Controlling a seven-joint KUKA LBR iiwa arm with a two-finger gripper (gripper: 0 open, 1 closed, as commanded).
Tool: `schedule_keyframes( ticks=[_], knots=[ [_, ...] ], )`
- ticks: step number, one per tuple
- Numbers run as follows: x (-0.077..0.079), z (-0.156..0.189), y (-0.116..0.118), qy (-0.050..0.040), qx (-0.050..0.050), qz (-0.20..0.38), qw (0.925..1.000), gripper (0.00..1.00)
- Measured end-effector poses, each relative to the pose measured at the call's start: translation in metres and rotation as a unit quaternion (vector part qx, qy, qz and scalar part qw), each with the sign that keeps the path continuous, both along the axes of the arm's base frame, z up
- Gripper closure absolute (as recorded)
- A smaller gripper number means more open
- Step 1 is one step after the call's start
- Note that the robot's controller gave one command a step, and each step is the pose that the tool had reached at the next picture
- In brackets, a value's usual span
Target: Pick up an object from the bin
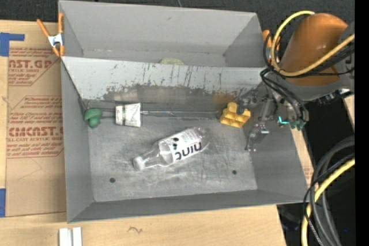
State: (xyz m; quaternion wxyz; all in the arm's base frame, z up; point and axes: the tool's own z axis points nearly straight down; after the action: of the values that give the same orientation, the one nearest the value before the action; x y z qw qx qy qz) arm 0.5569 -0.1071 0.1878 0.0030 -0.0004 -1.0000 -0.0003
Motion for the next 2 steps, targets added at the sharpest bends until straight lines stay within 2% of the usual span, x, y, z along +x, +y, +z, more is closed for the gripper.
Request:
schedule_keyframes(
  ticks=[1, 2],
  knots=[
    [0.002, 0.005, 0.001, -0.004, -0.001, 0.001, 1.0, 0.0],
    [-0.002, -0.038, 0.035, -0.0055, -0.001, 0.059, 0.9982, 0.0]
  ],
)
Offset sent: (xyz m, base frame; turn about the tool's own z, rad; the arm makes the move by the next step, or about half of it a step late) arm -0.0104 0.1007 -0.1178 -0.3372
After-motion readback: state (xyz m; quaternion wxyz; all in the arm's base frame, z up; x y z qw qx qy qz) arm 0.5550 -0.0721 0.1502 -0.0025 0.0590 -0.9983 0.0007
